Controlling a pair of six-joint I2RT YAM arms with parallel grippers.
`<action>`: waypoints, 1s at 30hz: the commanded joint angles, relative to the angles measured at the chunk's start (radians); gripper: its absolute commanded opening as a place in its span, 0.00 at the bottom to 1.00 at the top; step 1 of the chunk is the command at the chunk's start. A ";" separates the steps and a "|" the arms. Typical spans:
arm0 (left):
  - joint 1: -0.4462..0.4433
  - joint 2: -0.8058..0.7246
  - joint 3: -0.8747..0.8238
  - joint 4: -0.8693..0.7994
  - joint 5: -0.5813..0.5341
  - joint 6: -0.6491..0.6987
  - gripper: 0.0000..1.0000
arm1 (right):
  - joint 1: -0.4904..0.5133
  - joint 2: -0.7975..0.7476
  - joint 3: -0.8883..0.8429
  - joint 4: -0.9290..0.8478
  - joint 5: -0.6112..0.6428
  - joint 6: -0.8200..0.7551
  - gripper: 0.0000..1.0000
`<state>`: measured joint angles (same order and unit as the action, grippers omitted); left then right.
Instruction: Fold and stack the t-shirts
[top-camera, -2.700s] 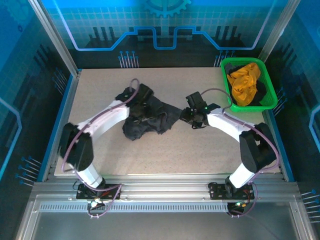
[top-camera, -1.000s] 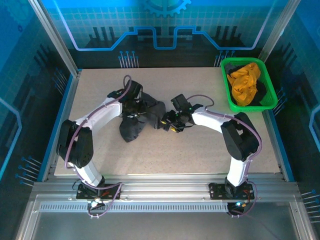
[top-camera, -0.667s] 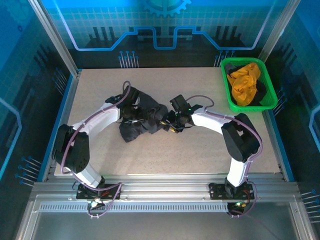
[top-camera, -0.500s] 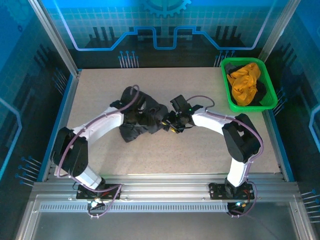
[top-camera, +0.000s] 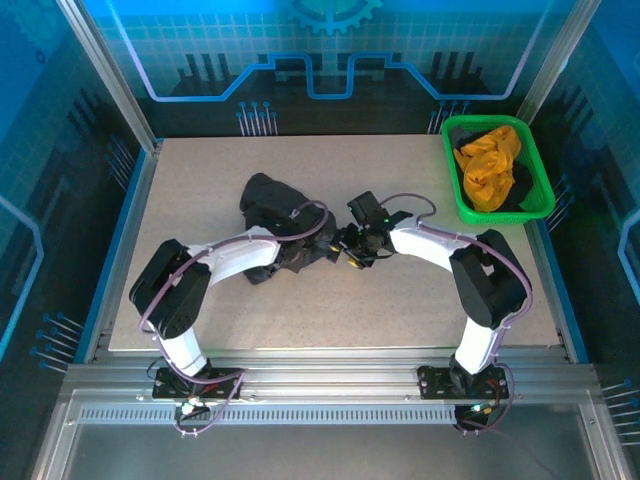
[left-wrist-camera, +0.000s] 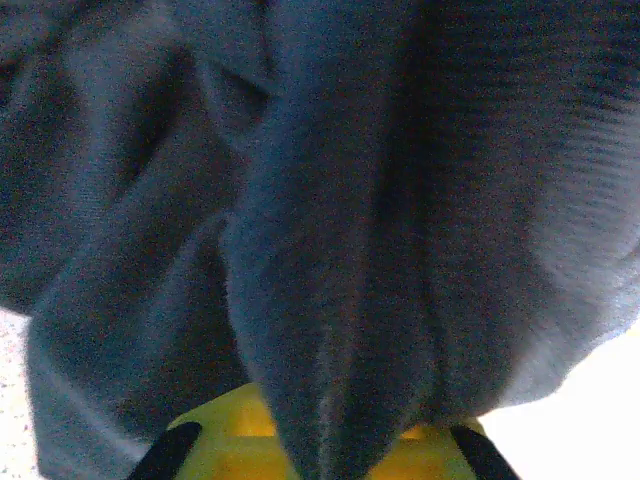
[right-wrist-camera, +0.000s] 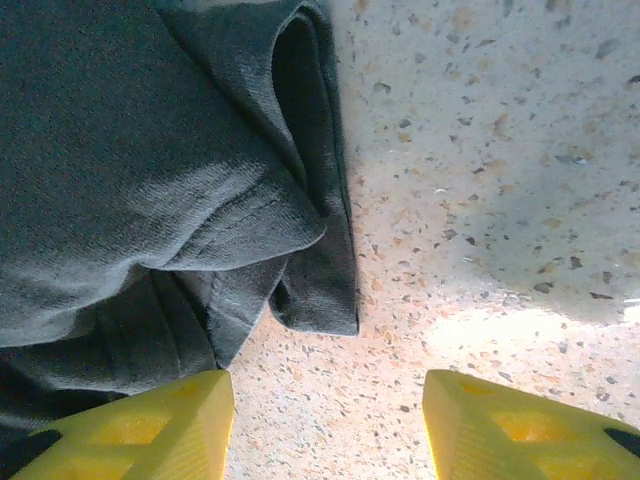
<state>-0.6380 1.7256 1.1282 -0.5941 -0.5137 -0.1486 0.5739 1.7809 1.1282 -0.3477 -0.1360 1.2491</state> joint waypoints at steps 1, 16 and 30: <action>0.062 -0.137 -0.014 0.035 -0.003 -0.015 0.00 | -0.005 -0.032 -0.010 -0.016 0.001 -0.007 0.53; 0.449 -0.545 -0.275 0.220 0.606 -0.367 0.00 | 0.187 0.155 0.271 -0.062 0.060 -0.196 0.52; 0.522 -0.546 -0.184 0.237 0.661 -0.566 0.00 | 0.164 0.392 0.487 -0.172 0.082 -0.189 0.21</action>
<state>-0.1394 1.2030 0.8806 -0.3717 0.1112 -0.6540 0.7696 2.1399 1.5616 -0.4816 -0.0788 1.0817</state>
